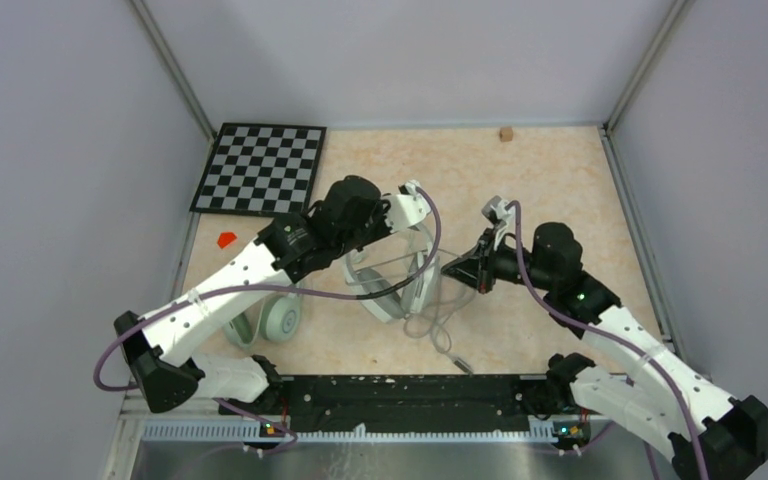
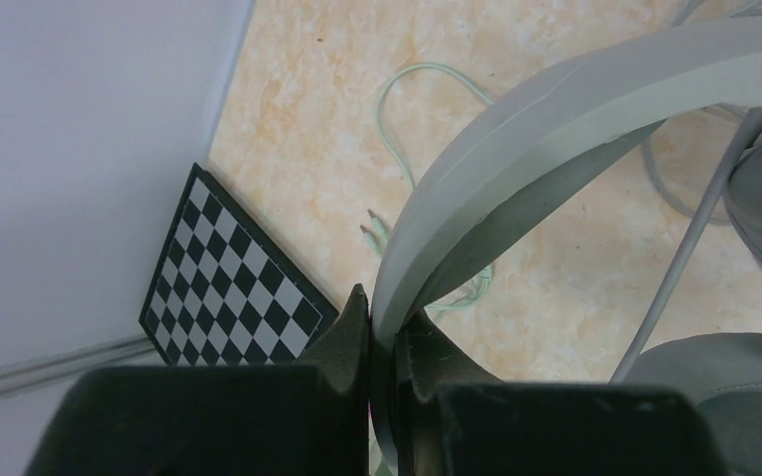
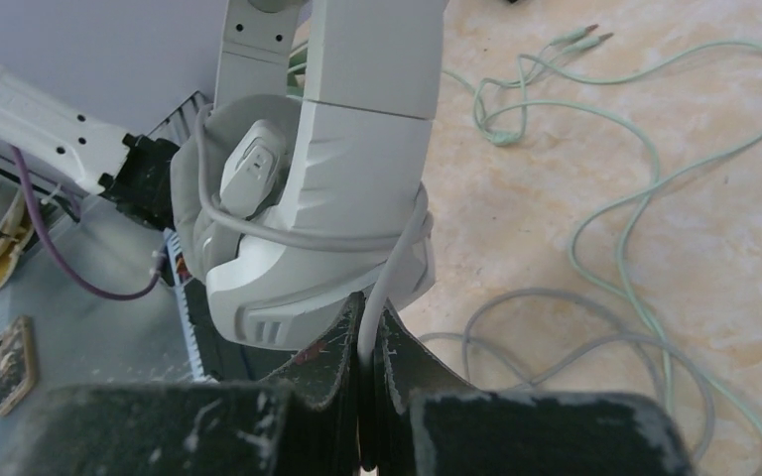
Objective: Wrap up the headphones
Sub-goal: Wrap the headphones cable around the headphones.
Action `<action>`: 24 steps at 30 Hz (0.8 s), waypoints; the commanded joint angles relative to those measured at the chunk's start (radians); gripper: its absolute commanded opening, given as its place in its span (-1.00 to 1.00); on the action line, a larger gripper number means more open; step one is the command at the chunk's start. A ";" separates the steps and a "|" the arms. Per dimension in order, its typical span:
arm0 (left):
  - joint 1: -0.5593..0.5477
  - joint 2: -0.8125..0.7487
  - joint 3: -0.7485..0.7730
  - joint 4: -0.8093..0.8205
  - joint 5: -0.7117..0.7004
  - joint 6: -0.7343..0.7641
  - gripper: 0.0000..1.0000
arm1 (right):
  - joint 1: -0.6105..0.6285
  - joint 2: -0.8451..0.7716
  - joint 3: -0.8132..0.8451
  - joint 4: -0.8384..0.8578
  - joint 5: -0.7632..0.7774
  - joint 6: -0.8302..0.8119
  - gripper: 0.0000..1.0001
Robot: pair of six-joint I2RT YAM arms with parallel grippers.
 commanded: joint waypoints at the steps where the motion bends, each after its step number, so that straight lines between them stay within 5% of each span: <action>1: 0.016 -0.015 -0.026 0.044 -0.188 0.052 -1.00 | -0.018 -0.002 0.080 0.041 -0.129 0.059 -0.99; 11: 0.016 -0.003 -0.050 0.103 -0.234 -0.010 -1.00 | -0.018 0.033 0.011 0.453 -0.284 0.359 -0.83; 20: 0.014 0.079 0.077 0.082 -0.341 -0.312 -1.00 | -0.017 0.099 -0.117 0.833 -0.312 0.589 -0.79; 24: 0.014 0.114 0.126 0.051 -0.411 -0.434 -1.00 | -0.008 0.098 -0.121 0.851 -0.292 0.590 -0.75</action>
